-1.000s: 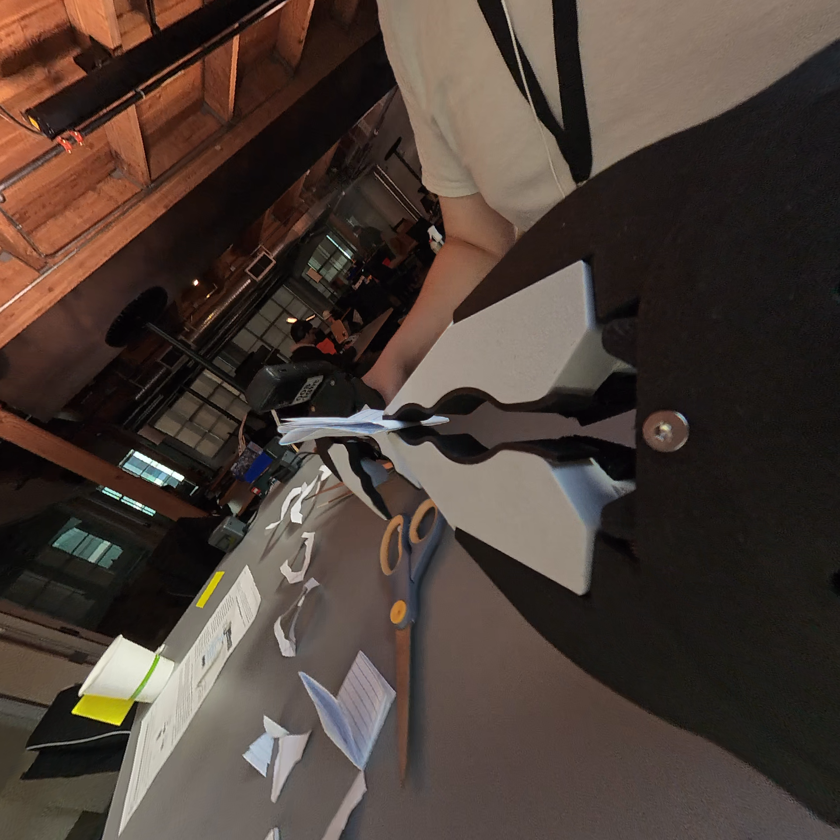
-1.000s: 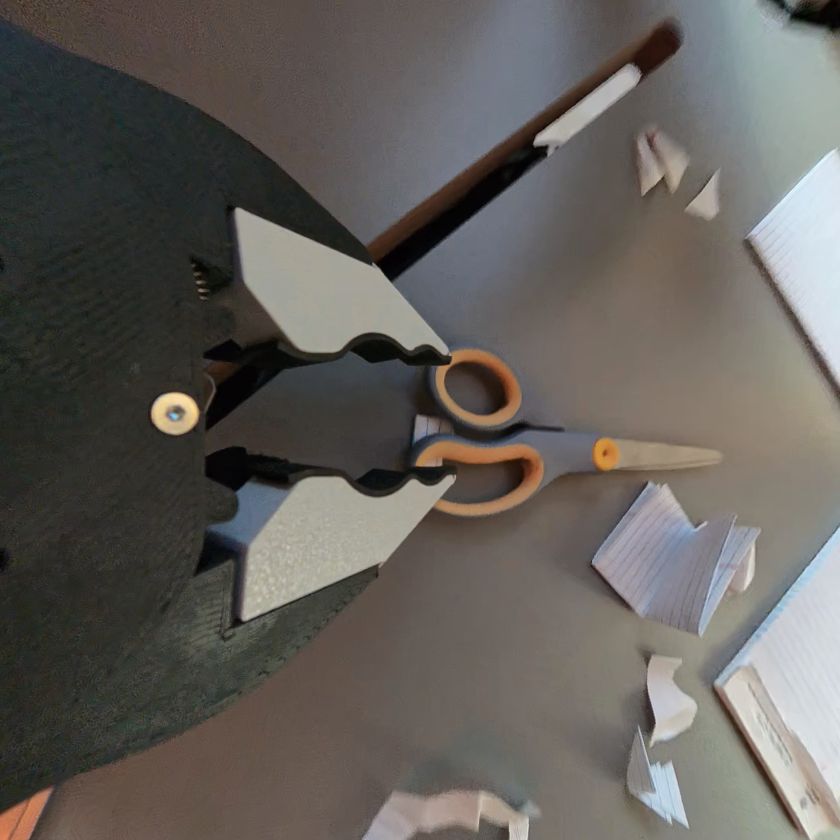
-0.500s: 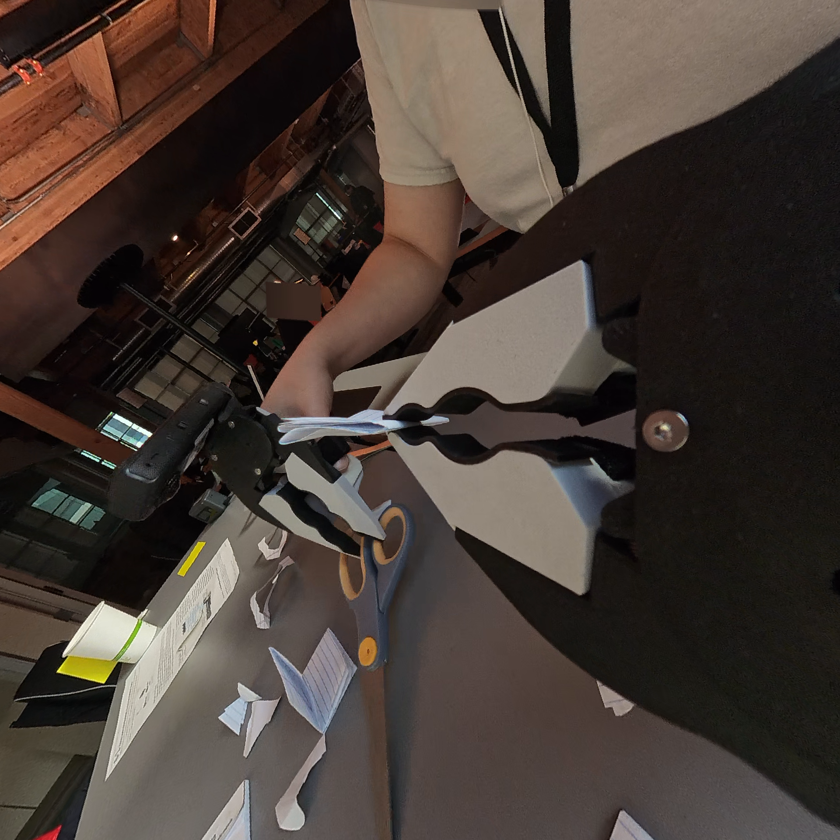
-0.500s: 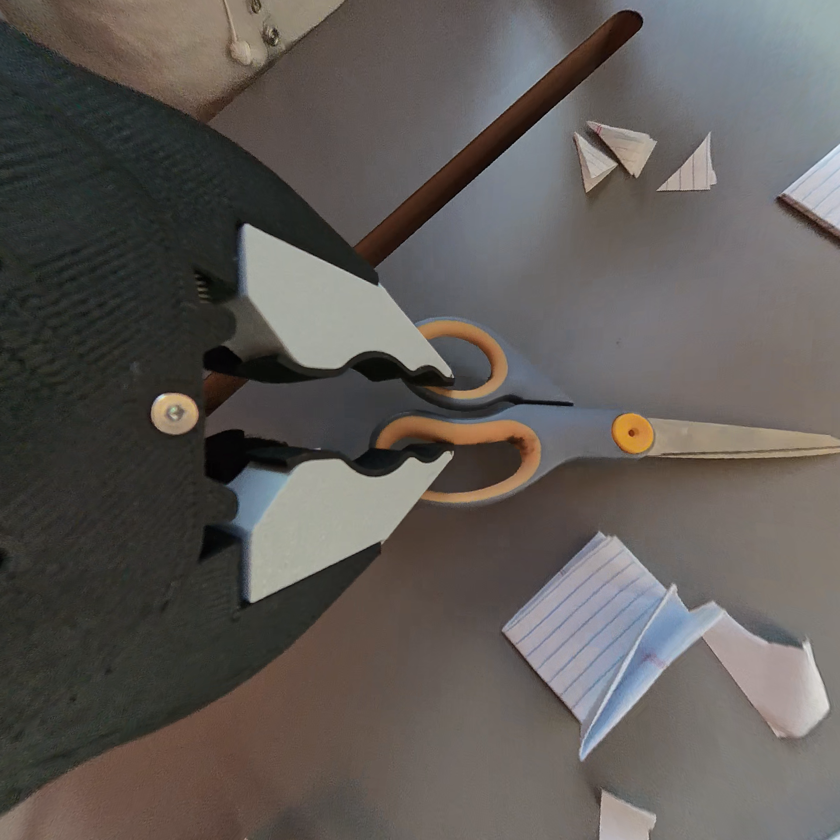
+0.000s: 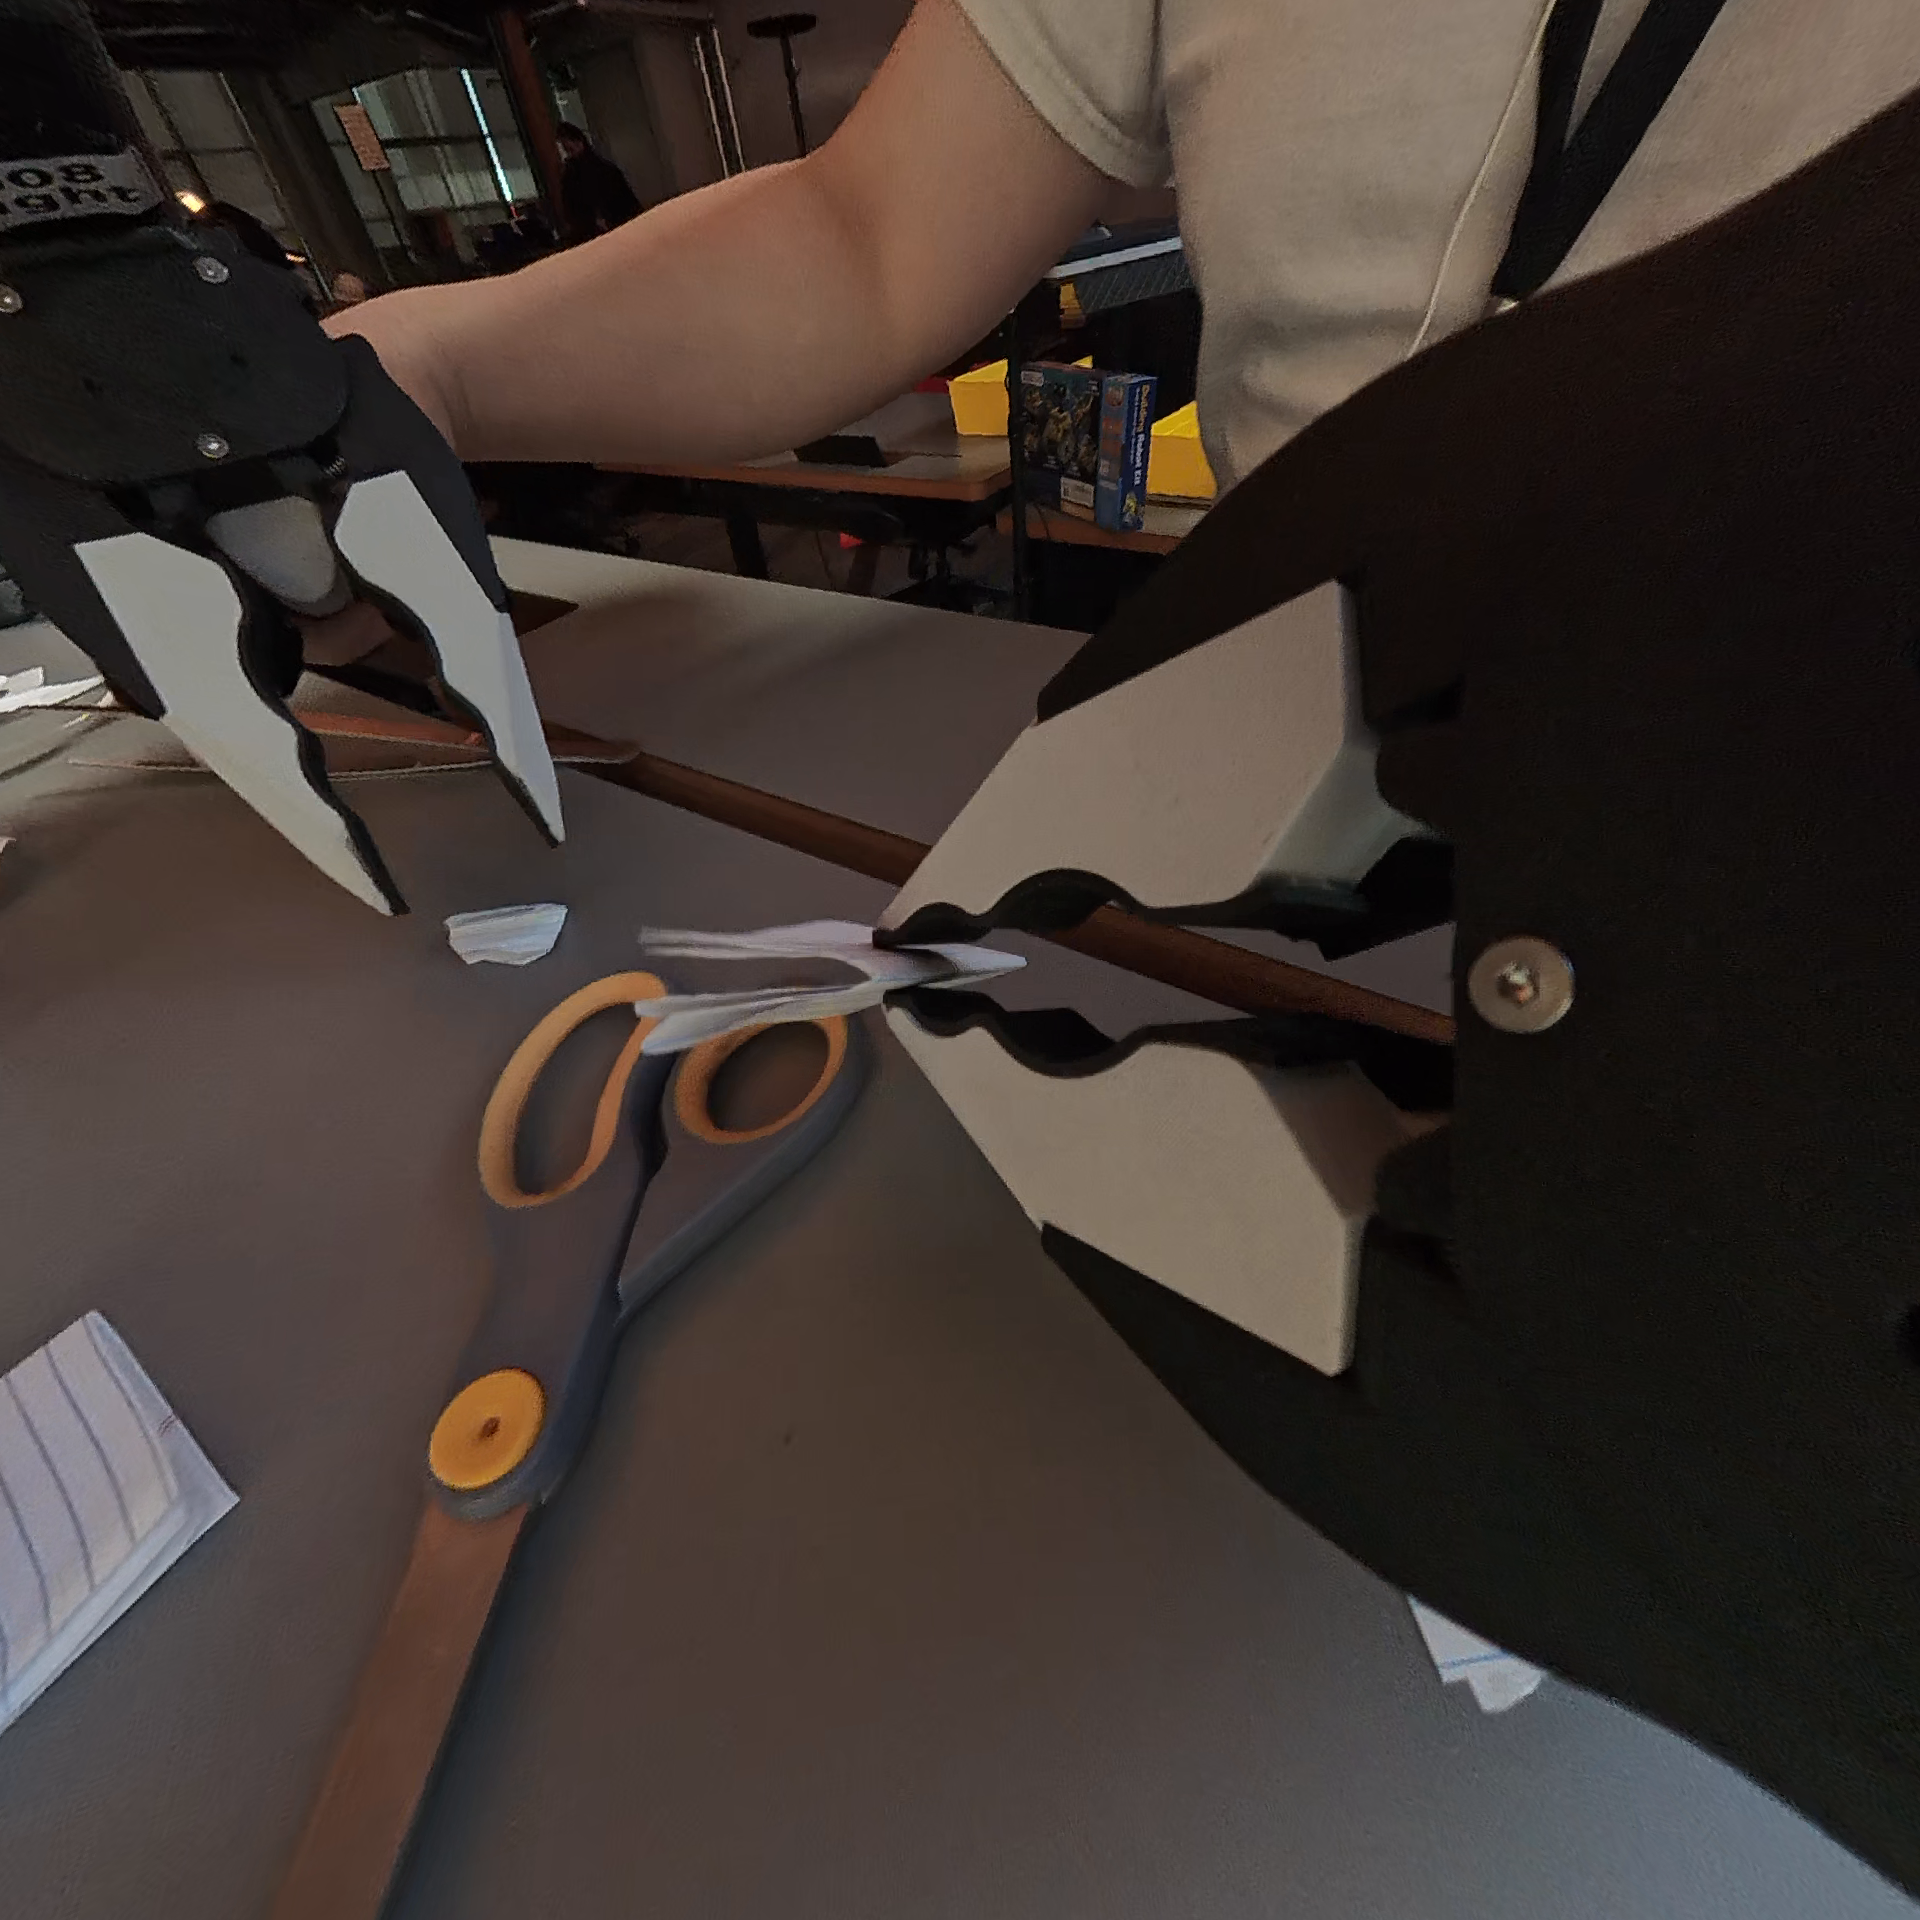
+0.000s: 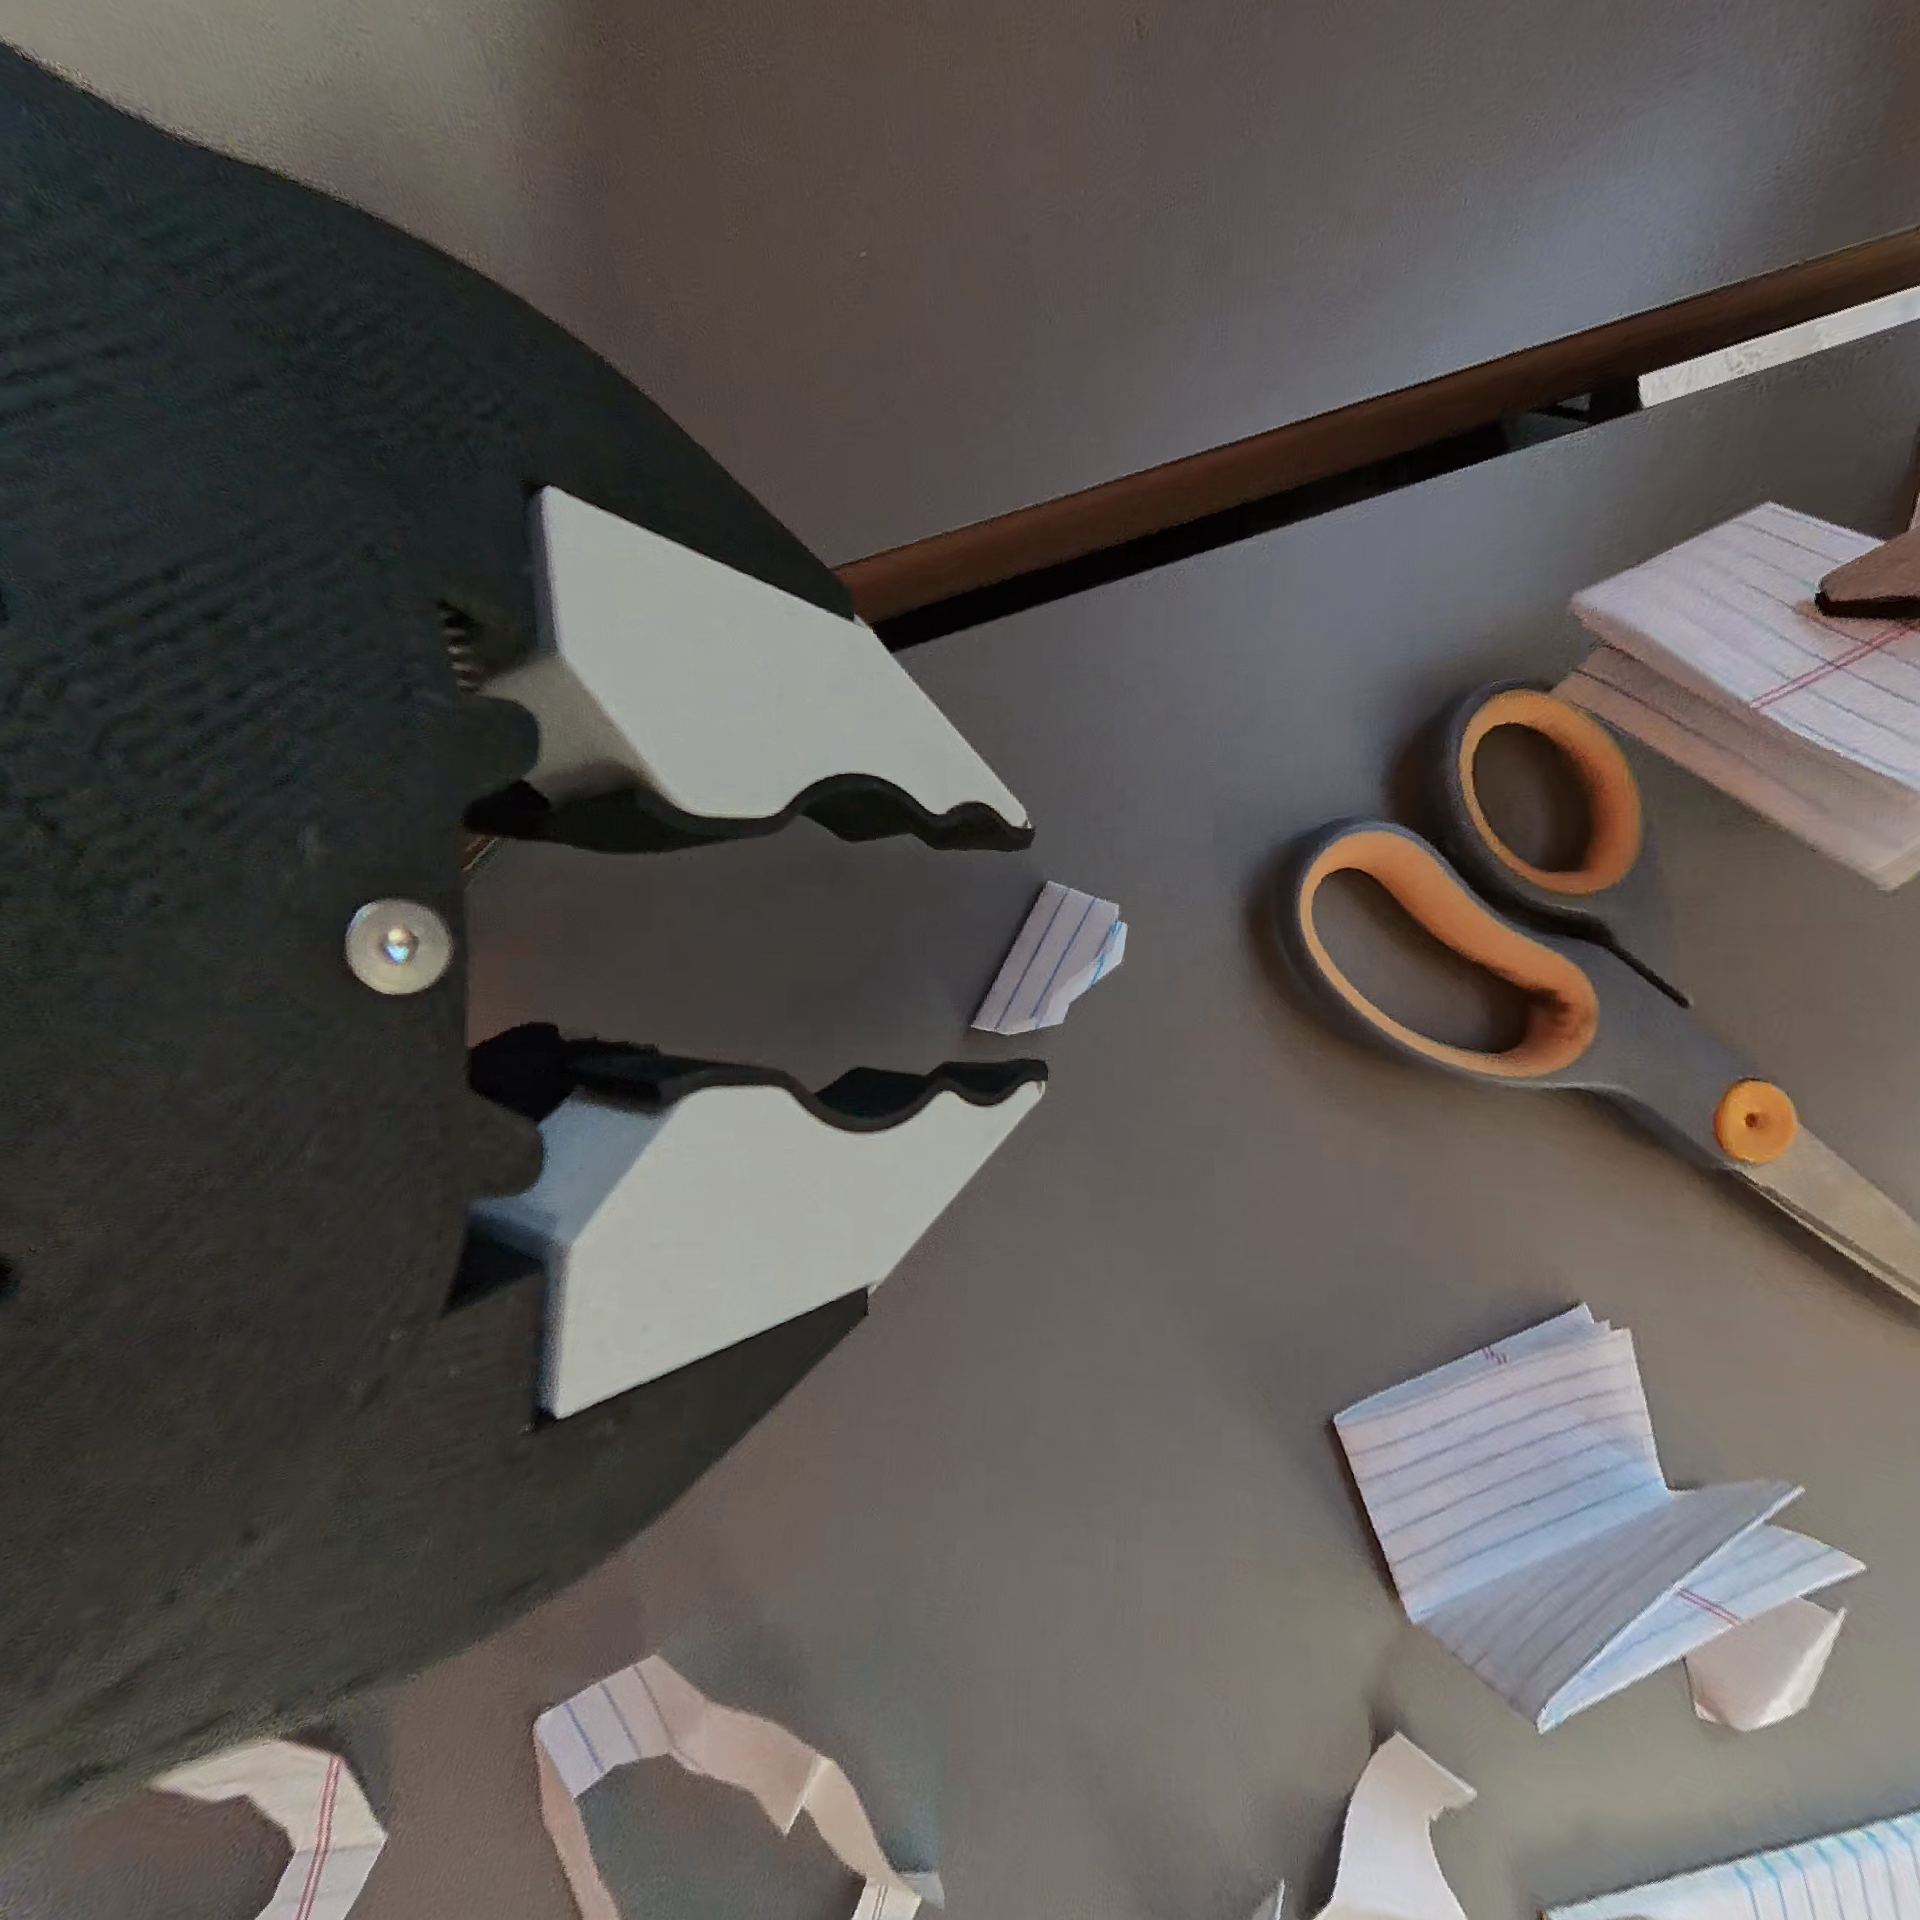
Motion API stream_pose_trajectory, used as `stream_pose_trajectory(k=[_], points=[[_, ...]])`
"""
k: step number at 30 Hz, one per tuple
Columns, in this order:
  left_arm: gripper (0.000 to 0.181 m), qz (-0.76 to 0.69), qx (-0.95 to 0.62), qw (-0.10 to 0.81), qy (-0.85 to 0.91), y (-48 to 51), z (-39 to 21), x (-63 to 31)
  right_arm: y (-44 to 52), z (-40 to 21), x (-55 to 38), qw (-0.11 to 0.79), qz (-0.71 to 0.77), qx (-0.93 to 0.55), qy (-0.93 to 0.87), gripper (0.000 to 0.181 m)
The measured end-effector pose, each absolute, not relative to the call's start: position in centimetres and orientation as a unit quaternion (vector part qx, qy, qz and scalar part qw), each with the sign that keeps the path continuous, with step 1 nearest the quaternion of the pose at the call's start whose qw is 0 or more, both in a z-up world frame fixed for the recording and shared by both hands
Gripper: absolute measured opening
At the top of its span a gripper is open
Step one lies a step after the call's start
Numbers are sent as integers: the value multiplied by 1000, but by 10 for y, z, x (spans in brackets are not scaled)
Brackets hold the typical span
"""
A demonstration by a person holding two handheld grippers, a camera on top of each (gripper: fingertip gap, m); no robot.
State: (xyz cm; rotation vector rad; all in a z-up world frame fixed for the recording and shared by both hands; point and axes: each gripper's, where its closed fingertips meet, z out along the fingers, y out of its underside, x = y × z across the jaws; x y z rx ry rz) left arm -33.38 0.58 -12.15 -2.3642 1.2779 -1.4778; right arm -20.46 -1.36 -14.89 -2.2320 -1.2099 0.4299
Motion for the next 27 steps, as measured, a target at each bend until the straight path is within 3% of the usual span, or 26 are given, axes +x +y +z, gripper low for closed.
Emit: stream_pose_trajectory(k=[3, 5, 10, 16, 23, 27], points=[[40, -457, -782, 43, 422, 15, -125, -331, -14, -163, -204, 260, 177, -838, -445, 30], [49, -446, -788, 67, 419, 26, -120, -331, -17, -160, -207, 273, 190, -829, -451, 0], [64, -393, -797, 133, 439, 52, -108, -343, -29, -142, -206, 321, 191, -824, -426, 0], [47, -490, -689, 201, 494, 10, -43, -298, -50, -62, -208, 497, 179, -773, -351, 0], [48, -591, -508, 165, 604, -93, -4, -212, -86, -2, -201, 579, 222, -737, -269, 0], [14, -624, -449, 155, 621, -139, 13, -180, -127, 13, -177, 591, 215, -738, -246, 0]])
